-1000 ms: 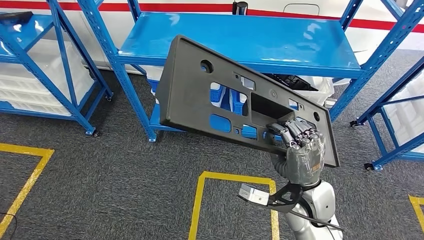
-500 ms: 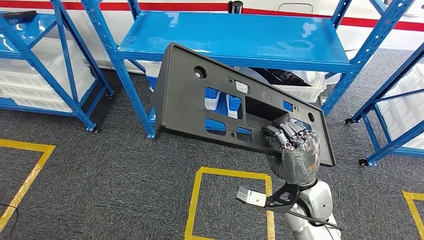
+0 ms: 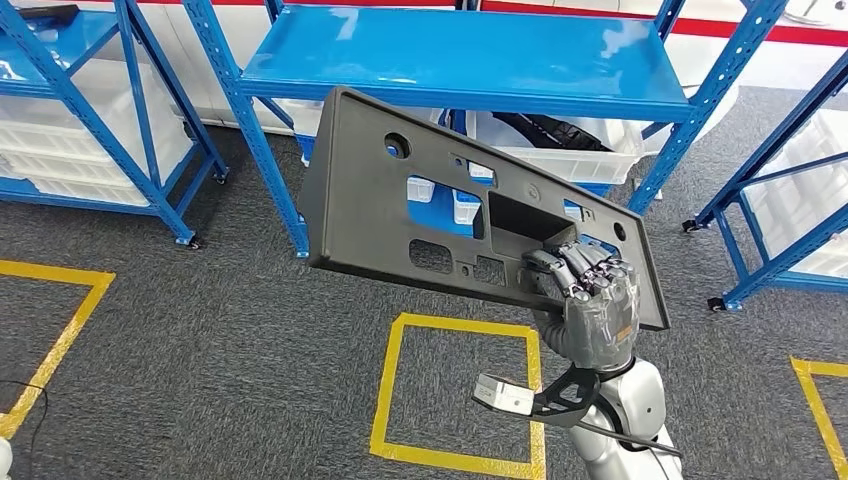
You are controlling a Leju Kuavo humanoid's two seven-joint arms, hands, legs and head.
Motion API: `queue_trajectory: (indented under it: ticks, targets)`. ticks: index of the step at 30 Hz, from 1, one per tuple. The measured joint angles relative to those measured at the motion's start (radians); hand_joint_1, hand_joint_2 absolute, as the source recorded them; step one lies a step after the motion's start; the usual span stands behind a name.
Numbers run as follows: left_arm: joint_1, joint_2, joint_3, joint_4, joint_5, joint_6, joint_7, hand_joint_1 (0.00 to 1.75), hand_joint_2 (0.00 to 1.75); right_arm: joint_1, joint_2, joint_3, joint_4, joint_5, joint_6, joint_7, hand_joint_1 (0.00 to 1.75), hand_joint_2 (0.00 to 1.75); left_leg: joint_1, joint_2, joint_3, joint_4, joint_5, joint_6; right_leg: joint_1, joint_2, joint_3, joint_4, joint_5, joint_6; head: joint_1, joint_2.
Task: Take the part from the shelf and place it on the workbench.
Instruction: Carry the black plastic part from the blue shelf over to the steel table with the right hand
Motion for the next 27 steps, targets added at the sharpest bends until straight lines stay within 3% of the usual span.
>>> queue_trajectory:
  ticks: [2, 3, 4, 6, 7, 8, 9, 10, 12, 14, 16, 18, 19, 22, 23, 24, 25, 27]
  targets:
    - [0.003, 0.000, 0.000, 0.001, 0.000, 0.001, 0.000, 0.00, 1.75, 0.000, 0.001, 0.000, 0.000, 0.001, 0.000, 0.000, 1.75, 1.75, 0.002, -0.001, -0.008, 0.004, 0.010, -0.010, -0.001, -0.001, -0.016, 0.001, 0.006, -0.018, -0.002, 0.000]
    - [0.004, 0.000, 0.000, 0.001, 0.000, 0.001, 0.000, 0.00, 1.75, -0.001, 0.002, 0.000, 0.000, 0.001, 0.000, 0.000, 1.75, 1.75, 0.005, -0.001, -0.015, 0.013, -0.002, -0.014, -0.004, -0.002, -0.023, 0.003, 0.014, -0.031, -0.003, 0.000]
    - [0.004, 0.000, 0.000, 0.002, 0.000, 0.001, 0.000, 0.00, 1.75, -0.002, 0.003, 0.001, 0.000, 0.001, 0.000, 0.000, 1.75, 1.75, 0.007, -0.002, -0.024, 0.035, -0.033, -0.020, -0.007, -0.003, -0.032, 0.003, 0.023, -0.046, -0.003, 0.000]
    - [0.004, 0.000, 0.000, 0.002, 0.000, 0.001, 0.000, 0.00, 1.75, -0.003, 0.005, 0.001, 0.001, 0.002, 0.000, 0.000, 1.75, 1.75, 0.011, -0.005, -0.051, 0.132, -0.137, -0.029, -0.006, -0.005, -0.052, 0.003, 0.045, -0.069, -0.006, 0.000]
    - [0.004, 0.000, 0.000, 0.002, 0.000, 0.001, 0.000, 0.00, 1.75, -0.003, 0.006, 0.001, 0.001, 0.002, 0.000, 0.000, 1.75, 1.75, 0.011, -0.006, -0.063, 0.196, -0.181, -0.033, -0.004, -0.006, -0.066, 0.004, 0.056, -0.074, -0.007, 0.000]
    - [0.003, 0.000, 0.000, 0.002, 0.000, 0.001, 0.000, 0.00, 1.75, -0.003, 0.006, 0.001, 0.001, 0.002, 0.000, 0.001, 1.75, 1.75, 0.012, -0.007, -0.068, 0.250, -0.204, -0.036, -0.002, -0.006, -0.079, 0.005, 0.067, -0.075, -0.008, 0.000]
    - [0.003, 0.000, 0.000, 0.002, -0.001, 0.001, 0.000, 0.00, 1.75, -0.003, 0.006, 0.001, 0.002, 0.002, 0.000, 0.001, 1.75, 1.75, 0.013, -0.007, -0.061, 0.281, -0.202, -0.037, -0.001, -0.007, -0.092, 0.006, 0.077, -0.074, -0.008, 0.000]
    - [0.003, 0.000, 0.000, 0.002, -0.002, 0.001, 0.000, 0.00, 1.75, -0.003, 0.006, 0.001, 0.002, 0.003, 0.000, 0.002, 1.75, 1.75, 0.013, -0.007, -0.040, 0.281, -0.180, -0.037, 0.000, -0.007, -0.105, 0.007, 0.086, -0.072, -0.008, 0.000]
    - [0.002, 0.000, 0.000, 0.002, -0.004, 0.001, 0.000, 0.00, 1.75, -0.003, 0.005, 0.001, 0.003, 0.004, 0.000, 0.005, 1.75, 1.75, 0.014, -0.009, 0.046, 0.188, -0.133, -0.029, 0.000, -0.006, -0.124, 0.009, 0.103, -0.065, -0.009, 0.000]
    - [0.001, 0.001, 0.000, 0.002, -0.007, 0.003, -0.001, 0.00, 1.75, -0.003, 0.002, -0.002, 0.003, 0.000, 0.000, 0.000, 1.75, 1.75, 0.010, -0.013, 0.143, 0.050, -0.137, -0.018, 0.003, -0.006, -0.134, 0.010, 0.117, -0.053, -0.008, 0.000]
    - [0.000, 0.001, 0.000, 0.002, -0.008, 0.004, -0.002, 0.00, 1.75, -0.005, 0.002, -0.008, 0.003, -0.004, 0.000, -0.013, 1.75, 1.75, 0.002, -0.015, 0.179, -0.016, -0.153, -0.009, 0.003, -0.008, -0.139, 0.008, 0.134, -0.038, -0.007, 0.000]
    - [0.000, 0.001, 0.000, 0.003, -0.008, 0.004, -0.002, 0.00, 1.75, -0.004, 0.004, -0.014, 0.004, -0.003, 0.000, -0.024, 1.75, 1.75, 0.001, -0.011, 0.163, -0.027, -0.137, 0.005, 0.005, -0.008, -0.148, 0.010, 0.138, -0.027, -0.007, 0.000]
    - [0.001, 0.001, 0.000, 0.003, -0.008, 0.004, -0.002, 0.00, 1.75, -0.004, 0.004, -0.016, 0.004, -0.001, 0.000, -0.027, 1.75, 1.75, 0.001, -0.008, 0.153, -0.031, -0.124, 0.016, 0.006, -0.007, -0.159, 0.027, 0.119, -0.028, -0.006, 0.000]
    - [0.000, 0.001, 0.000, 0.003, -0.008, 0.004, -0.002, 0.00, 1.75, -0.002, 0.005, -0.018, 0.008, 0.002, 0.000, -0.028, 1.75, 1.75, 0.001, -0.001, 0.112, -0.034, -0.085, 0.034, 0.005, -0.005, -0.214, 0.186, -0.004, -0.044, -0.003, 0.000]
    - [0.000, 0.000, 0.001, 0.003, -0.008, 0.004, -0.002, 0.00, 1.75, -0.001, 0.005, -0.018, 0.009, 0.003, 0.000, -0.027, 1.75, 1.75, 0.000, 0.000, 0.098, -0.033, -0.074, 0.033, 0.005, -0.005, -0.226, 0.248, -0.031, -0.041, -0.003, 0.000]
    - [0.000, 0.000, 0.001, 0.003, -0.008, 0.004, -0.002, 0.00, 1.75, 0.000, 0.005, -0.018, 0.011, 0.004, 0.000, -0.027, 1.75, 1.75, -0.001, 0.001, 0.084, -0.032, -0.062, 0.033, 0.004, -0.005, -0.226, 0.288, -0.037, -0.034, -0.003, 0.000]
    - [0.000, 0.000, 0.001, 0.003, -0.008, 0.004, -0.002, 0.00, 1.75, 0.001, 0.005, -0.018, 0.012, 0.005, 0.000, -0.026, 1.75, 1.75, -0.001, 0.002, 0.069, -0.029, -0.051, 0.031, 0.004, -0.004, -0.209, 0.295, -0.025, -0.023, -0.002, 0.000]
    - [0.000, 0.000, 0.000, 0.003, -0.008, 0.005, -0.002, 0.00, 1.75, 0.003, 0.005, -0.018, 0.013, 0.005, 0.000, -0.027, 1.75, 1.75, -0.001, 0.003, 0.039, -0.019, -0.033, 0.024, 0.003, -0.004, -0.125, 0.202, 0.017, -0.008, -0.003, 0.000]
